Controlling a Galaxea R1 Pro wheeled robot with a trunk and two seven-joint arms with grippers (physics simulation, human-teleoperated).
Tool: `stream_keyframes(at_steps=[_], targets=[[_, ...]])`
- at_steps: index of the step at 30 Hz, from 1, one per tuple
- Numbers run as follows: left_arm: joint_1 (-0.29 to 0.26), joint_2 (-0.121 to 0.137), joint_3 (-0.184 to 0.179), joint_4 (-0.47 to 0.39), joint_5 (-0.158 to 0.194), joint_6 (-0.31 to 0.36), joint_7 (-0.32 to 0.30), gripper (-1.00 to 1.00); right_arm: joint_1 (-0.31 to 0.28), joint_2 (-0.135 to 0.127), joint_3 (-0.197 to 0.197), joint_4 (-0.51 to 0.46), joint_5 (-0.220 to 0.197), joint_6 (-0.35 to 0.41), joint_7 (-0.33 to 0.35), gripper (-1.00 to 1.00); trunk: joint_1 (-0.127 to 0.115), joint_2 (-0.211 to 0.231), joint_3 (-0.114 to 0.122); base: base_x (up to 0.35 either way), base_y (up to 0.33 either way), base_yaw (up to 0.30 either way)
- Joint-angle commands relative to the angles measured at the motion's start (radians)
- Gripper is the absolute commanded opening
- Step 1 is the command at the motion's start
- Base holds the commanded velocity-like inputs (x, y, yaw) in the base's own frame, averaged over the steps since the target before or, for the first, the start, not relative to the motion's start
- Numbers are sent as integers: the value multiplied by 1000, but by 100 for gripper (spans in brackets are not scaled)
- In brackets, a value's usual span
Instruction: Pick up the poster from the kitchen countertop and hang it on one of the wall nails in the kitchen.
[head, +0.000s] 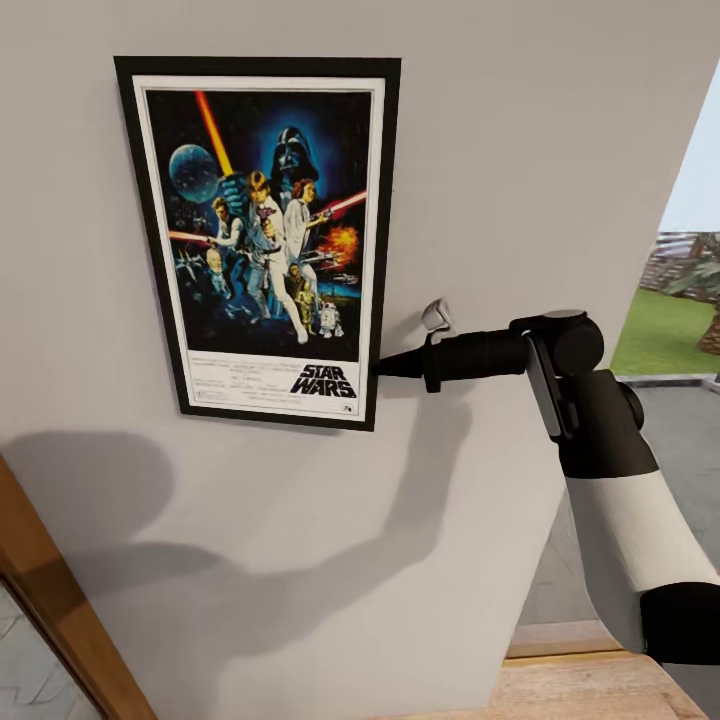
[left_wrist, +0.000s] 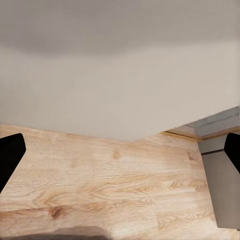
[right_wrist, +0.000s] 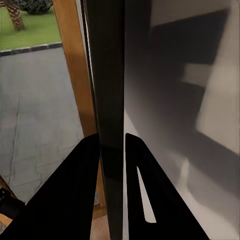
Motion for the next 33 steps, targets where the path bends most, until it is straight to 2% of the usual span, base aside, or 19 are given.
stream_keyframes(at_steps=[1, 33], targets=[[-1, 0, -5, 1, 4, -6, -2, 100, -1, 0, 0, 0, 2, 11, 7, -100, 1, -1, -1, 0, 14, 0], [1, -3, -5, 0, 4, -6, -1, 100, -1, 1, 0, -1, -2, 10, 6, -100, 1, -1, -1, 0, 1, 0]])
